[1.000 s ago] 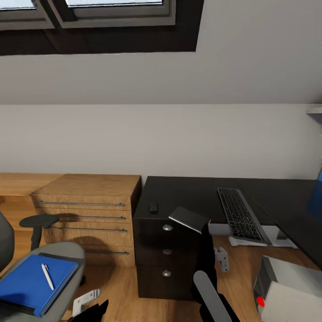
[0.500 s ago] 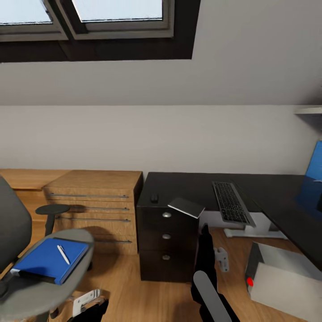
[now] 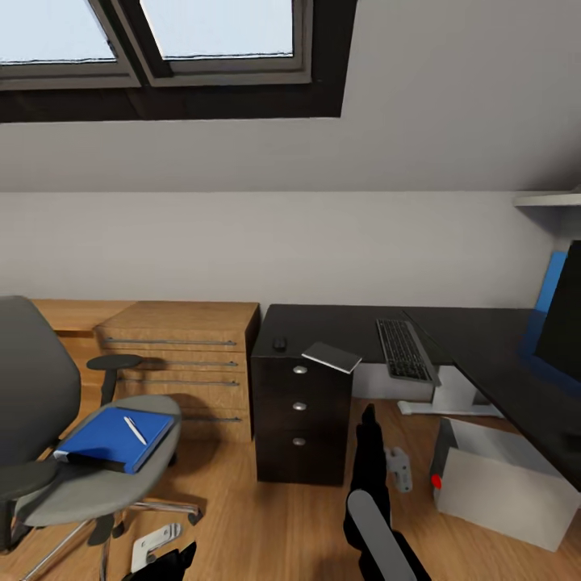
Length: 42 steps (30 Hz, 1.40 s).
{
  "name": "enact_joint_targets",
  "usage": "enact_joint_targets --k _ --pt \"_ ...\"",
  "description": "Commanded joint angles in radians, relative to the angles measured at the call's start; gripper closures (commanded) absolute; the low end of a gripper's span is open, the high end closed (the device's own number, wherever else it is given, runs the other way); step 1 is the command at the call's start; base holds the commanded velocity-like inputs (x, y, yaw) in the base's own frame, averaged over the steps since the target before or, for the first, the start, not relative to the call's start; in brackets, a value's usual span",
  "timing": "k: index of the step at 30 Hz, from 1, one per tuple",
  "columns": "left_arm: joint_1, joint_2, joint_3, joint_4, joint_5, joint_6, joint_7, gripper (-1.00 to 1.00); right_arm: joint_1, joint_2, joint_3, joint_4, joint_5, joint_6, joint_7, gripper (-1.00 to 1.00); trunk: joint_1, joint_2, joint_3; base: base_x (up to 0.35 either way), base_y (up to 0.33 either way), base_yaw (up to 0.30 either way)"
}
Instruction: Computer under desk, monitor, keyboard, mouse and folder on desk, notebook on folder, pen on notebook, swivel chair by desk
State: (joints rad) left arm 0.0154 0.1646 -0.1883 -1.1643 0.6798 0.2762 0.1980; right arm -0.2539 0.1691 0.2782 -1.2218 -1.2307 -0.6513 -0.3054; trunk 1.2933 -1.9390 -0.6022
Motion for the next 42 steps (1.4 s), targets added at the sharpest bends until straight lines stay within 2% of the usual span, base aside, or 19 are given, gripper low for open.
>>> enact_joint_targets --k 1,5,7,13,15,16,20,22,23,30,31,34,35,36,42 --pt "0.0 0.001 -0.004 -0.003 0.01 0.003 0.009 -1.0 -0.001 0.0 0.004 0.004 -0.001 -0.005 -0.003 -1.0 0.0 -0.001 -0.001 -0.075 0.0 0.0" --pt "0.0 0.001 -0.004 -0.003 0.01 0.005 0.009 -1.0 -0.001 0.0 0.013 0.021 0.001 -0.005 -0.002 -1.0 0.0 -0.001 -0.001 -0.038 0.0 0.0" --pt "0.0 0.001 -0.004 -0.001 0.009 0.005 0.011 -1.0 -0.001 -0.001 0.034 0.043 0.001 -0.005 -0.001 -1.0 0.0 -0.001 -0.001 -0.014 0.0 0.0" --pt "0.0 0.001 -0.005 0.002 0.002 0.006 0.013 -1.0 0.0 -0.005 0.071 0.151 0.003 -0.009 -0.001 -1.0 -0.023 0.041 0.018 -0.006 0.0 0.0" --pt "0.0 0.001 -0.006 0.002 -0.009 0.006 0.012 -1.0 0.0 -0.009 0.077 0.201 0.004 -0.01 -0.001 -1.0 -0.031 0.055 0.024 -0.002 0.0 0.0" --pt "0.0 0.0 -0.007 0.004 -0.024 0.007 0.013 -1.0 0.0 -0.015 0.081 0.253 0.006 -0.01 -0.001 -1.0 -0.035 0.062 0.027 -0.001 0.0 0.0" --pt "0.0 -0.008 -0.007 0.025 -0.061 0.007 0.015 -1.0 0.001 -0.032 0.085 0.35 0.02 -0.01 0.0 -1.0 -0.05 0.09 0.04 0.0 0.0 0.0" --pt "0.0 -0.015 -0.007 0.043 -0.078 0.007 0.016 -1.0 0.001 -0.038 0.086 0.392 0.036 -0.011 0.0 -1.0 -0.058 0.104 0.046 0.0 0.0 0.0" --pt "0.0 -0.025 -0.007 0.057 -0.09 0.007 0.017 -1.0 0.001 -0.042 0.087 0.432 0.057 -0.011 -0.001 -1.0 -0.062 0.111 0.049 0.0 0.0 0.0" --pt "0.0 -0.043 -0.003 0.09 -0.104 0.005 0.019 -1.0 0.001 -0.056 0.087 0.606 0.161 -0.023 -0.001 -1.0 -0.088 0.16 0.071 0.0 0.0 0.0" --pt "0.0 -0.045 -0.003 0.111 -0.105 0.003 0.019 -1.0 0.0 -0.062 0.087 0.65 0.184 -0.026 -0.001 -1.0 -0.092 0.167 0.074 0.0 0.0 0.0" --pt "0.0 -0.048 -0.003 0.16 -0.106 0.001 0.02 -1.0 0.0 -0.068 0.088 0.715 0.213 -0.029 -0.001 -1.0 -0.104 0.188 0.084 0.0 0.0 0.0" --pt "0.0 -0.051 -0.003 0.211 -0.108 -0.001 0.021 -1.0 0.0 -0.071 0.087 0.778 0.234 -0.03 -0.001 -1.0 -0.108 0.195 0.087 0.0 0.0 0.0" --pt "0.0 -0.053 -0.003 0.238 -0.108 -0.004 0.021 -1.0 0.0 -0.071 0.088 0.821 0.245 -0.031 0.0 -1.0 -0.111 0.202 0.09 0.0 0.0 0.0" --pt "0.0 -0.055 -0.002 0.333 -0.106 -0.051 0.02 -1.0 0.0 -0.073 0.089 0.925 0.27 -0.032 0.03 -1.0 -0.134 0.244 0.109 0.0 0.0 0.0"
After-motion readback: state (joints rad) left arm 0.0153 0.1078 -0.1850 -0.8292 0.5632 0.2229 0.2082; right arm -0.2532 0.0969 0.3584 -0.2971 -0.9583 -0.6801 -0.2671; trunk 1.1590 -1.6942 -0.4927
